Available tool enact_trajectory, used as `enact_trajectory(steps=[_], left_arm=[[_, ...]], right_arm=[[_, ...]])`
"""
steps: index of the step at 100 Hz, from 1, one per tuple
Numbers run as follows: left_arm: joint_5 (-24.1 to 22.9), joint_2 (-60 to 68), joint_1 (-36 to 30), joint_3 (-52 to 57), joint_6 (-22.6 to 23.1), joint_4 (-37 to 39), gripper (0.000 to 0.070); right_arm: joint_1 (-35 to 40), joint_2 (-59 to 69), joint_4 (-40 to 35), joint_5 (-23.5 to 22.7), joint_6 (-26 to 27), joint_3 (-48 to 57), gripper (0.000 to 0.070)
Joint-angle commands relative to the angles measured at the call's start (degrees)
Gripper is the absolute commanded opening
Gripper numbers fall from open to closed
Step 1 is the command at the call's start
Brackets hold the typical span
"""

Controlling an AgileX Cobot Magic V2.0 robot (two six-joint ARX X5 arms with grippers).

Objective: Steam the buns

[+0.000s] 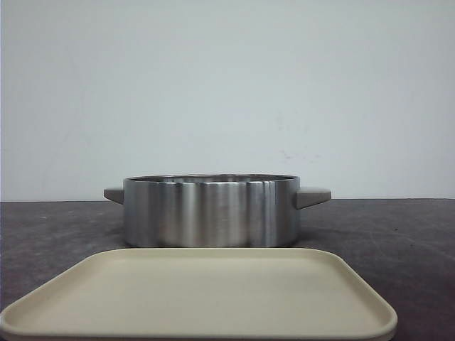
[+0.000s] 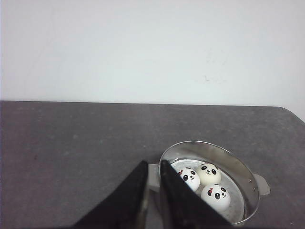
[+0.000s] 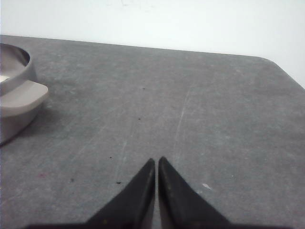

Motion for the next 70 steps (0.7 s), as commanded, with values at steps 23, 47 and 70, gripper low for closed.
enact_trajectory(steps=[23,47,70], left_arm=[[-0.3,0.2,-0.3,0.6,0.4,0.7,0.0000],[-0.3,0.2,-0.3,0.6,0.4,0.7,0.0000],[-0.3,0.2,-0.3,0.6,0.4,0.7,0.0000]], right_arm=[[0.2,-0.1,0.6,-0.8,-0.5,-0.1,0.0005],[0.2,-0.1,0.6,-0.8,-0.5,-0.1,0.0005],[0.2,-0.1,0.6,-0.8,-0.5,-0.1,0.0005]])
